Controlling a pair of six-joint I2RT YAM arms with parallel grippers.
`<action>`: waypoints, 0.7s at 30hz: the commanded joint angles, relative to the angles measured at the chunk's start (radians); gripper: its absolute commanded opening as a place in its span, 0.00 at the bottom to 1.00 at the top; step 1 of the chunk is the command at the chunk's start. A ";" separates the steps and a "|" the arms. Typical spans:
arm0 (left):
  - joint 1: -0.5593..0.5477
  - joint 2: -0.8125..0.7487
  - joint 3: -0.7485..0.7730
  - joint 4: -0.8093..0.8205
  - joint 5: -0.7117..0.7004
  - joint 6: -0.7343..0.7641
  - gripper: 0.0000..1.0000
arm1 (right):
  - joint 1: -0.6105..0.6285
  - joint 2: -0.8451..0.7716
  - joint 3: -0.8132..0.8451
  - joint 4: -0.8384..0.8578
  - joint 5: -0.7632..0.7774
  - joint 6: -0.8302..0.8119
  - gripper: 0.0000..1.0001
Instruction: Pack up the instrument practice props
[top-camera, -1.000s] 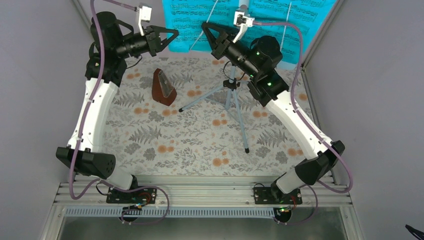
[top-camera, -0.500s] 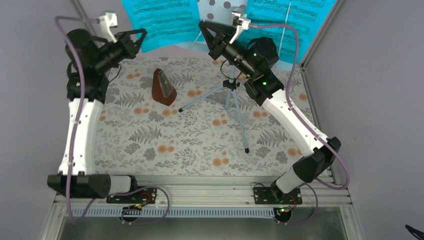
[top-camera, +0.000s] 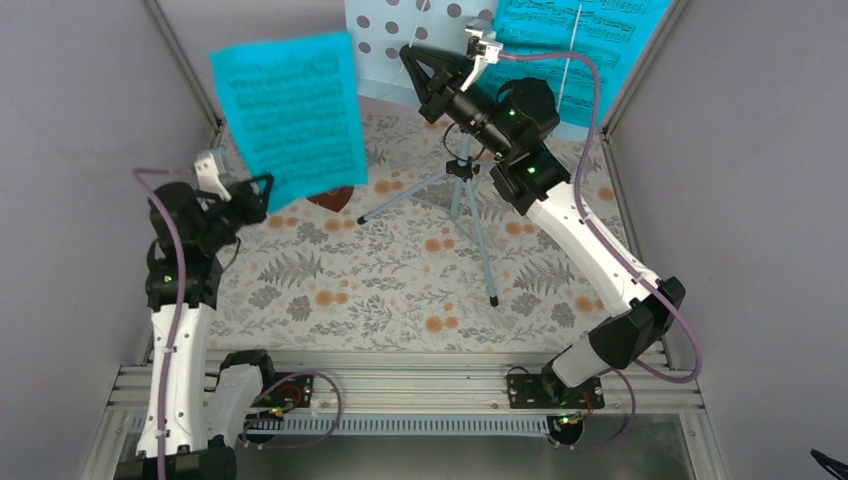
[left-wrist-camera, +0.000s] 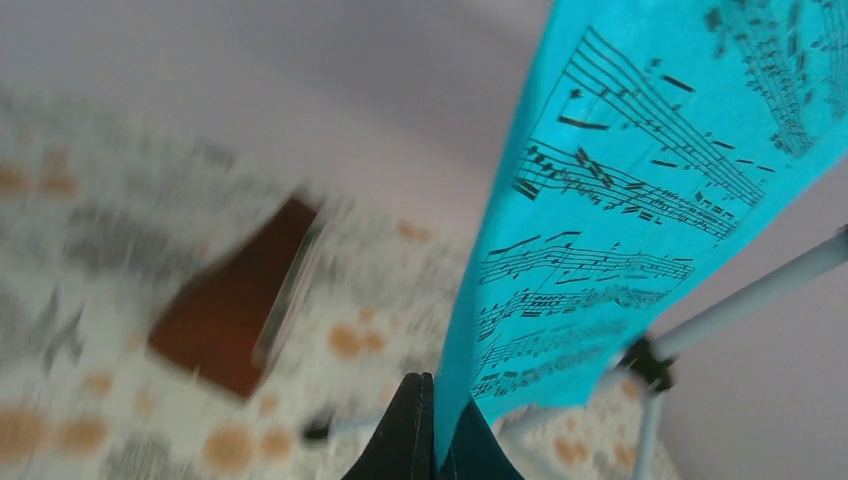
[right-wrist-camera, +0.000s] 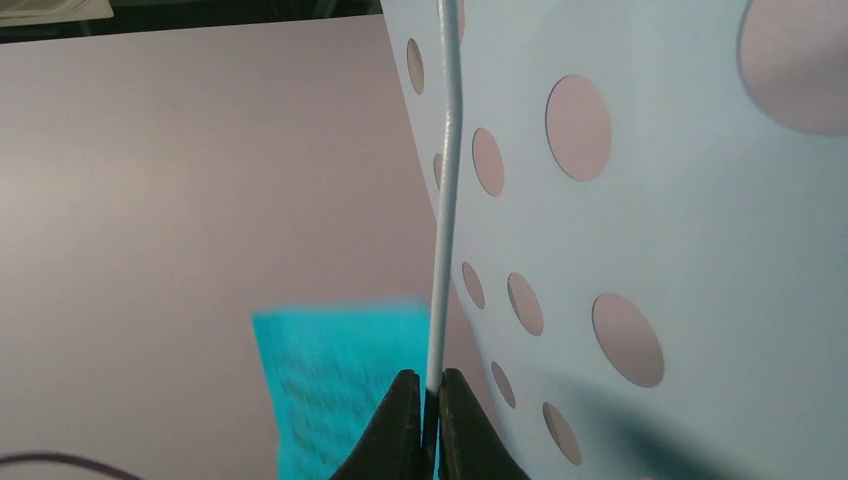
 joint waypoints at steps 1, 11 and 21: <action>0.007 -0.062 -0.190 -0.094 0.041 0.040 0.02 | -0.003 -0.032 -0.031 -0.021 0.016 -0.041 0.04; -0.120 0.097 -0.395 -0.082 0.166 0.105 0.02 | -0.004 -0.014 -0.026 -0.036 -0.017 -0.053 0.05; -0.523 0.351 -0.381 0.081 0.062 0.012 0.02 | -0.006 -0.025 -0.022 -0.099 0.012 -0.099 0.09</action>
